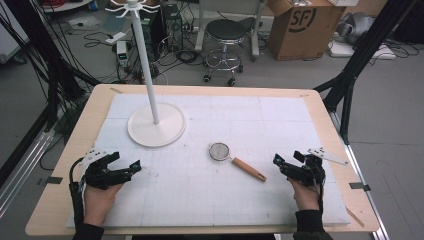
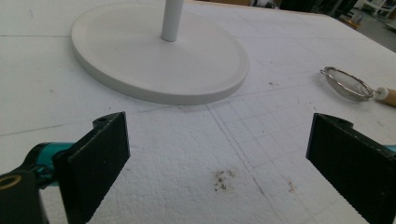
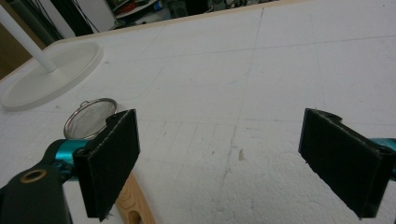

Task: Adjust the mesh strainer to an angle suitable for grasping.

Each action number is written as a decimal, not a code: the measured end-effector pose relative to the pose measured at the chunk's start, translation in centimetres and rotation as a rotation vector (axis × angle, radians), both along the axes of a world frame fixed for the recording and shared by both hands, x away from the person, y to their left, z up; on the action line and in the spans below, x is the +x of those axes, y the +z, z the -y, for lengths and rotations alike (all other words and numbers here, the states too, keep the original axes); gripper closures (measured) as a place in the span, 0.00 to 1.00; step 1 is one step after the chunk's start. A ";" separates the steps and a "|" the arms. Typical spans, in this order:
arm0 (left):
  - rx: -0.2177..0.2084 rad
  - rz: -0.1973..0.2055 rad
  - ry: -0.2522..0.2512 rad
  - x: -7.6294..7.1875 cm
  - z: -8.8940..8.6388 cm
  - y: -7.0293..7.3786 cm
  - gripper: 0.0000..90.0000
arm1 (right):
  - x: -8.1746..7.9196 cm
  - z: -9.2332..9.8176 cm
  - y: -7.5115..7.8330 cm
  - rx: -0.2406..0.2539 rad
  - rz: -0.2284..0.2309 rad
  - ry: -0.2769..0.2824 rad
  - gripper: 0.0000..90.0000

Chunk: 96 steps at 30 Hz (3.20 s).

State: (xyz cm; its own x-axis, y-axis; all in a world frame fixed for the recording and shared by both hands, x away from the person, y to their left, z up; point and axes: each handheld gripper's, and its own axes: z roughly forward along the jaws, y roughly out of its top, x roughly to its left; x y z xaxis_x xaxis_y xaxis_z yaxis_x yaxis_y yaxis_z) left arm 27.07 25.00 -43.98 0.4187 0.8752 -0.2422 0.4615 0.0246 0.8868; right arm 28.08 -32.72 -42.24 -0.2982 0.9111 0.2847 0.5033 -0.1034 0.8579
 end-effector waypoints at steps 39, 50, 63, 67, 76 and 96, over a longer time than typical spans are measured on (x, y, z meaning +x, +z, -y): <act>-0.002 -0.002 -0.010 -0.1 0.2 -0.1 0.08 | 0.7 -0.8 -0.8 0.003 -0.101 0.086 0.96; -0.001 -0.006 -0.002 0.0 0.1 -0.3 0.08 | 0.3 -1.9 -2.0 0.014 -0.183 0.155 1.00; 0.000 -0.001 -0.011 -0.1 0.1 -0.2 0.08 | -2.8 -3.0 -2.6 -0.008 -0.200 0.144 0.99; -0.002 -0.002 -0.012 -0.1 0.1 -0.2 0.08 | -3.4 -3.0 -2.8 -0.011 -0.221 0.139 0.99; -0.001 -0.006 -0.010 -0.1 0.2 -0.3 0.08 | -2.6 -3.4 -3.2 -0.027 -0.263 0.118 0.99; -0.010 -0.006 -0.010 -0.2 0.3 -0.1 0.08 | 1.2 -4.1 -3.3 0.007 -0.296 0.139 1.00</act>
